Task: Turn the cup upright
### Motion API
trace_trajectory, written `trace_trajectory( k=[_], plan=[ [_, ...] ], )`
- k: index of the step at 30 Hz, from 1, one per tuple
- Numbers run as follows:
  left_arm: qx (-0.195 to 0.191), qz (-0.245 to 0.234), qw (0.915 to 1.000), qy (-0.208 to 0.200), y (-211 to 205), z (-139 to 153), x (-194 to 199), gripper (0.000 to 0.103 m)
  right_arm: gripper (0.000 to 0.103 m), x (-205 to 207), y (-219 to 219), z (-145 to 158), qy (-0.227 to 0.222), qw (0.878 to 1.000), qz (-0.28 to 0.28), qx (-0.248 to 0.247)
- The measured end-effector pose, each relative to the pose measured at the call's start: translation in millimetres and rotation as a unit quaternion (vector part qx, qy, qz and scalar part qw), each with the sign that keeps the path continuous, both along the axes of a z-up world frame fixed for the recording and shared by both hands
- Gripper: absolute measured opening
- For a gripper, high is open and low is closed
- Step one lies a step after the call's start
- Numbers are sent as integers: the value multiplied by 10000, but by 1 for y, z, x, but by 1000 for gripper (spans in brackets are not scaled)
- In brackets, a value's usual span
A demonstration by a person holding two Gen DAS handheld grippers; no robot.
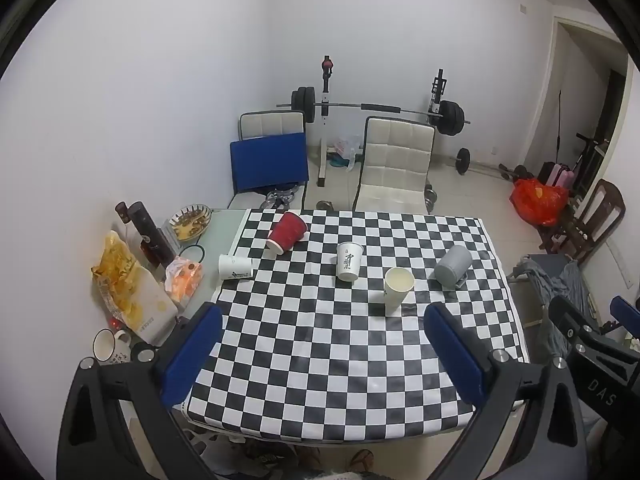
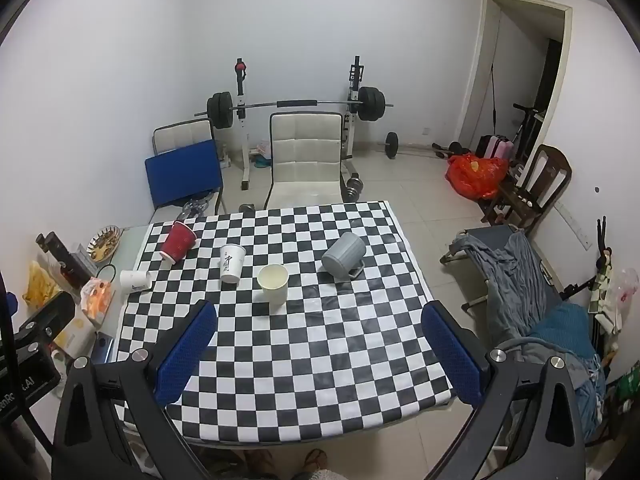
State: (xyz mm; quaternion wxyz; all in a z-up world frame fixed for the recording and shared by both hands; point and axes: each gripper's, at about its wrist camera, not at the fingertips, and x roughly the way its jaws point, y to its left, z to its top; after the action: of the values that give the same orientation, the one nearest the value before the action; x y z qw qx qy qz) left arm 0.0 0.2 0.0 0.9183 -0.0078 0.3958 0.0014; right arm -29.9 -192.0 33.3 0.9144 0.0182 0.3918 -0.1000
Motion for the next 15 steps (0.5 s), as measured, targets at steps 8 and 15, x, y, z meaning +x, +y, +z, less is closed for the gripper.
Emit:
trace_trajectory(
  k=[8, 15],
  plan=[
    [-14, -7, 10000, 13, 1, 0, 0, 103, 103, -1, 0, 1, -57, 10000, 0, 38],
    [1, -5, 10000, -37, 1, 2, 0, 103, 103, -2, 0, 2, -78, 10000, 0, 31]
  ],
)
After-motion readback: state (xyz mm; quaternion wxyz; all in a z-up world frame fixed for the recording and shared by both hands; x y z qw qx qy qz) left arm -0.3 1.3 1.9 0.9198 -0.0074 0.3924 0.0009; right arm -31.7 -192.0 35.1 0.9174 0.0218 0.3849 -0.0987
